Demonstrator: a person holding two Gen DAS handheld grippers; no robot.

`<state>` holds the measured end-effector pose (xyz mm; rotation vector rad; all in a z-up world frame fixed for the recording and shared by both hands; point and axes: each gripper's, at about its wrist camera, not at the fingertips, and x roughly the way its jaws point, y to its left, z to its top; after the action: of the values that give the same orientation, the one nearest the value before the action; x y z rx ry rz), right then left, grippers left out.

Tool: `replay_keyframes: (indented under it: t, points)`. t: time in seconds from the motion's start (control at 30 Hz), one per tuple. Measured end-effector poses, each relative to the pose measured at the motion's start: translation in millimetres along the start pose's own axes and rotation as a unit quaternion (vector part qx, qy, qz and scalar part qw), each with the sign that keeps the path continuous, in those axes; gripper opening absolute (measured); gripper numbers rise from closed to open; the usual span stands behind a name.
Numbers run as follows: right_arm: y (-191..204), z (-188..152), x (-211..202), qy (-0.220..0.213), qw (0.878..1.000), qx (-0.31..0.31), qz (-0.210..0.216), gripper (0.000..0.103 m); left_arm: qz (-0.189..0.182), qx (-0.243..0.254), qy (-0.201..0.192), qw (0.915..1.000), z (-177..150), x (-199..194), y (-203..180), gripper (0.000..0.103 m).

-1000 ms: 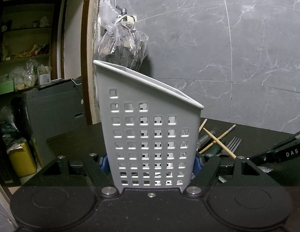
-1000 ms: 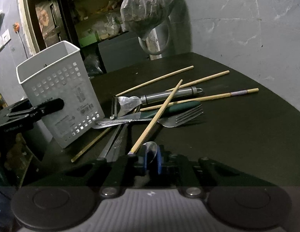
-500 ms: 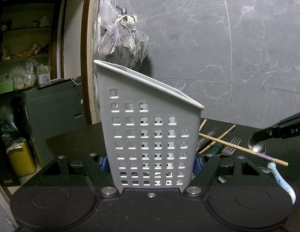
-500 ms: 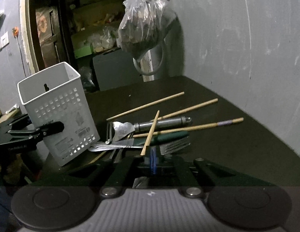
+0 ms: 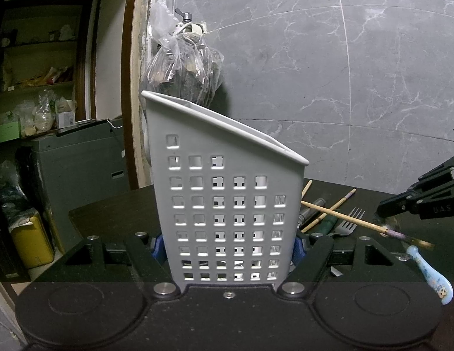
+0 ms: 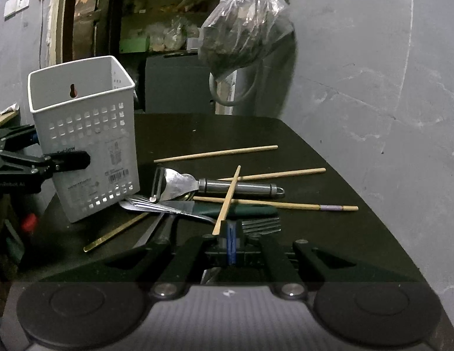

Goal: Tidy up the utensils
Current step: 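Lift the blue-handled spoon with the right gripper toward the caddy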

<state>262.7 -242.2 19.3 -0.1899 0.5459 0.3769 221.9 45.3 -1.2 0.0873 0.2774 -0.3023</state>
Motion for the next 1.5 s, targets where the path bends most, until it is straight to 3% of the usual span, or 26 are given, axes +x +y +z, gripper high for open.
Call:
replay_keyframes:
  t: [0.33,0.6,1.03,1.5]
  points:
    - [15.8,-2.9,18.2,0.051,0.998,-0.041,-0.002,0.001,0.0,0.001,0.0,1.0,0.6,0.9,-0.8,0.076]
    - [32.0,-0.4,16.2,0.054,0.995,-0.079,-0.004,0.001,0.0,0.001,0.0,1.0,0.2,0.6,-0.7,0.076]
    - [30.2,14.1,-15.2,-0.019,0.996,-0.081,-0.044,0.001,-0.001,0.0,0.0,1.0,1.6,2.8,-2.3,0.076]
    - [41.7,36.2,-5.8,-0.053,0.993,-0.105,-0.015,0.001,-0.002,0.001,-0.001,1.0,0.8,3.4,-3.2,0.076]
